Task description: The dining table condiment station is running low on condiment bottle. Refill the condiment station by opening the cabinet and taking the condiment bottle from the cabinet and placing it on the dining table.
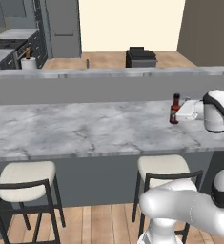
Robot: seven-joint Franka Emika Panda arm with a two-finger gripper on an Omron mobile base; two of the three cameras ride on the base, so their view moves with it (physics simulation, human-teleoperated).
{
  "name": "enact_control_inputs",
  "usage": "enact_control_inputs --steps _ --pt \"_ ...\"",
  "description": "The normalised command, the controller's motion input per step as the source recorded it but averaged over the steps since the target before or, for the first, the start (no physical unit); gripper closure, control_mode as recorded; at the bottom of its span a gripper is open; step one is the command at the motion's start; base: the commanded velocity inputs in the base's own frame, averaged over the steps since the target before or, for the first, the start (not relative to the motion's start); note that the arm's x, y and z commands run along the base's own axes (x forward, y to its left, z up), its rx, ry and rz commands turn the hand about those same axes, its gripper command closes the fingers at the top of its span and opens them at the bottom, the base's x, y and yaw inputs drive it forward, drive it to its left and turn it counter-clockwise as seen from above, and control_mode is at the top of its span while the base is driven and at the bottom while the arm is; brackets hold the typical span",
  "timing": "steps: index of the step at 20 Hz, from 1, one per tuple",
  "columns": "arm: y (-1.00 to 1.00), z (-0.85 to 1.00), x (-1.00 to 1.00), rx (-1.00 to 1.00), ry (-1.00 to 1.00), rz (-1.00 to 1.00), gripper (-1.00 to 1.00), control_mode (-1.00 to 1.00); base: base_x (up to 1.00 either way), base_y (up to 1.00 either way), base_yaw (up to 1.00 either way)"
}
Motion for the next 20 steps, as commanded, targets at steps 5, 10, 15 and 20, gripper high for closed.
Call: enact_control_inputs --steps 5,10,15,20 --pt "-0.07 -0.54 0.18 0.0 0.0 0.07 1.0 -1.0 0.0 0.0 0.0" --pt "-0.05 -0.53 0.15 0.0 -0.01 0.05 1.0 -1.0 0.0 0.0 0.0" --pt "0.0 -0.46 0.22 0.0 0.0 0.04 1.0 -1.0 0.0 0.0 0.0" --pt "-0.02 -0.48 0.22 0.0 0.0 0.04 1.0 -1.0 0.0 0.0 0.0"
